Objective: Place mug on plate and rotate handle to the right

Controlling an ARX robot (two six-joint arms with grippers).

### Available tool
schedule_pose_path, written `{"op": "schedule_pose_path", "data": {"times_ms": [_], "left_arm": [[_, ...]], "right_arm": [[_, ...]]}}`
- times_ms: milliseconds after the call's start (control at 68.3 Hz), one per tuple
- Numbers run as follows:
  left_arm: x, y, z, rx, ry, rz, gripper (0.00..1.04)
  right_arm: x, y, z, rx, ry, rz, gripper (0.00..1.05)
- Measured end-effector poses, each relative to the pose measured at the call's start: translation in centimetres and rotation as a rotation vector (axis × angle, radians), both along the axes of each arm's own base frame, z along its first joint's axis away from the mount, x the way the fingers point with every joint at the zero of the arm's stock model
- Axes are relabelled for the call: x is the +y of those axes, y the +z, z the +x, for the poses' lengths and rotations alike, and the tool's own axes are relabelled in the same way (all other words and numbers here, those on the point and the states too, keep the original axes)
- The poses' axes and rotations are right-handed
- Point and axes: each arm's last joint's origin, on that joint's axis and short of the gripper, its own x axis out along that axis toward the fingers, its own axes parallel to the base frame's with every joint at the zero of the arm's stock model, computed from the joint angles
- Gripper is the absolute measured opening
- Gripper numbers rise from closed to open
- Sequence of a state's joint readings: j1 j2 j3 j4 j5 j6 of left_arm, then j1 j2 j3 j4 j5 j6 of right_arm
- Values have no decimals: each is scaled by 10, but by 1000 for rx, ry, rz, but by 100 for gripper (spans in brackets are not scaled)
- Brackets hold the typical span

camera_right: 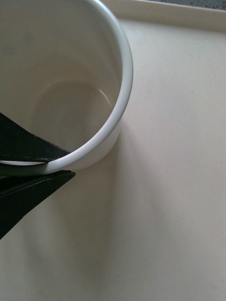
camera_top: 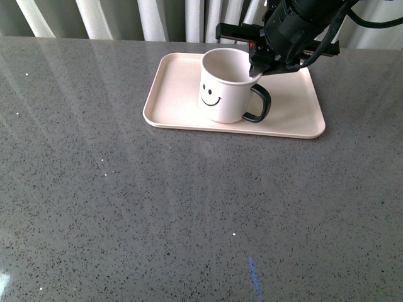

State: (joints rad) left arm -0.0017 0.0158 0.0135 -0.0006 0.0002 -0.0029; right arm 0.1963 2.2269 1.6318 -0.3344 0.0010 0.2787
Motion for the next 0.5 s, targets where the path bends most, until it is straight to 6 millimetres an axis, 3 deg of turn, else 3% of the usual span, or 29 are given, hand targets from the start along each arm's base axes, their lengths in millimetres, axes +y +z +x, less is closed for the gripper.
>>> {"op": "schedule_pose_path", "data": {"times_ms": [249, 498], "left_arm": [[0, 0, 0, 0, 0, 0, 95], [0, 0, 0, 0, 0, 0, 95]], "right_arm": [[-9, 5, 1, -14, 27, -9, 2], [-28, 29, 4, -73, 249, -45, 2]]}}
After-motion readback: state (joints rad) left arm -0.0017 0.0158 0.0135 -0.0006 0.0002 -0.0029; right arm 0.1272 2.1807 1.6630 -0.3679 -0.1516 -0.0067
